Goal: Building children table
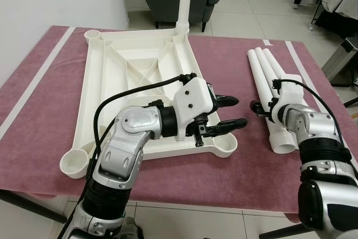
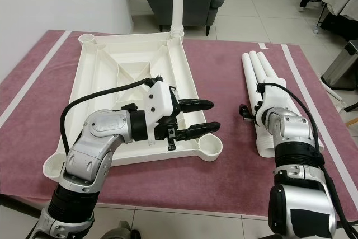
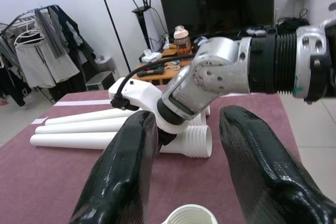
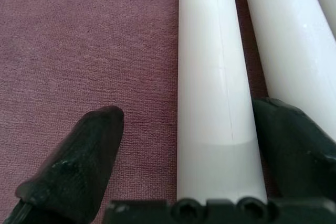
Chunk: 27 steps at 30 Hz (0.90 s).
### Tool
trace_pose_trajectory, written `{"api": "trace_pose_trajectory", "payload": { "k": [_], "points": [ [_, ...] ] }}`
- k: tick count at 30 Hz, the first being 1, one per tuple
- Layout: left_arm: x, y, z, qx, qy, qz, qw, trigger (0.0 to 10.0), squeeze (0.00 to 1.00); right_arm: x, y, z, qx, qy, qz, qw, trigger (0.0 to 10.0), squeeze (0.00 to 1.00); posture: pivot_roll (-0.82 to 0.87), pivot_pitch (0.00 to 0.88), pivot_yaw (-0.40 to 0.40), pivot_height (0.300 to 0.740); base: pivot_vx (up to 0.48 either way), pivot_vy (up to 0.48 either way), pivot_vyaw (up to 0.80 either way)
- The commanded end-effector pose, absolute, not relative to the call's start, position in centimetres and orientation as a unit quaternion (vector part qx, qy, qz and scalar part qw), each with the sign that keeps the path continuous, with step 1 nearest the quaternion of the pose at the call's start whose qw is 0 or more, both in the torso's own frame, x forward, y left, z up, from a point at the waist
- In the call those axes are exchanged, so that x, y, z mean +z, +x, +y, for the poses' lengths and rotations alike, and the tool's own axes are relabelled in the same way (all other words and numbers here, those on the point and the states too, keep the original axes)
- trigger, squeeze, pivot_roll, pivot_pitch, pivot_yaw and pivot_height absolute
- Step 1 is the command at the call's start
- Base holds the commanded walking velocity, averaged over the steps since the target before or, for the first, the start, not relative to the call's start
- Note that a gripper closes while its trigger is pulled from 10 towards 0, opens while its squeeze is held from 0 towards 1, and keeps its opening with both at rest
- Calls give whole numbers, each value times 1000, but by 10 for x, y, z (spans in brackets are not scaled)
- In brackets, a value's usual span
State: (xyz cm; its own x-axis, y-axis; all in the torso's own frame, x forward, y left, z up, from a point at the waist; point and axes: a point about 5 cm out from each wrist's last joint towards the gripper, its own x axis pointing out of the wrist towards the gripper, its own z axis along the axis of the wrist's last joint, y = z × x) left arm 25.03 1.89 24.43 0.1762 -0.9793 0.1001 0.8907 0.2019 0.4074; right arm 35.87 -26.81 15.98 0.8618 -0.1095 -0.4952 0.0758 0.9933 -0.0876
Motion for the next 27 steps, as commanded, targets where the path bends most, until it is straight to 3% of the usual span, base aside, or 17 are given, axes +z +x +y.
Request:
{"api": "trace_pose_trajectory", "payload": {
  "k": [1, 4, 5, 7, 8, 9, 10, 27],
  "points": [
    [250, 259, 24, -527, 122, -183, 821, 10000, 0, 147, 356, -265, -36, -10, 292, 956, 10000, 0, 82, 49, 1, 740, 0, 0, 0],
    [249, 259, 25, -526, 124, -178, 823, 10000, 0, 143, 356, -262, -23, 7, 301, 953, 10000, 0, 87, 53, 1, 740, 0, 0, 0],
    [249, 260, 25, -525, 124, -175, 824, 10000, 0, 138, 354, -260, -17, 10, 309, 951, 7255, 0, 89, 54, 1, 740, 0, 0, 0],
    [249, 260, 25, -525, 124, -175, 824, 10000, 0, 138, 354, -260, -17, 10, 309, 951, 7255, 0, 89, 54, 1, 740, 0, 0, 0],
    [249, 260, 25, -524, 124, -173, 825, 10000, 0, 134, 353, -259, -12, 12, 316, 949, 2078, 0, 90, 55, 0, 740, 0, 0, 0],
    [248, 260, 26, -523, 124, -171, 826, 10000, 0, 131, 353, -258, -9, 12, 320, 947, 2078, 0, 90, 55, 0, 740, 0, 0, 0],
    [248, 260, 26, -523, 124, -170, 826, 10000, 0, 129, 353, -256, -5, 17, 324, 946, 0, 0, 91, 54, 0, 740, 0, 0, 0],
    [243, 262, 27, -512, 125, -159, 835, 10000, 0, 131, 360, -230, 38, 97, 343, 934, 0, 0, 98, 39, -14, 740, 0, 0, 0]
  ]
}}
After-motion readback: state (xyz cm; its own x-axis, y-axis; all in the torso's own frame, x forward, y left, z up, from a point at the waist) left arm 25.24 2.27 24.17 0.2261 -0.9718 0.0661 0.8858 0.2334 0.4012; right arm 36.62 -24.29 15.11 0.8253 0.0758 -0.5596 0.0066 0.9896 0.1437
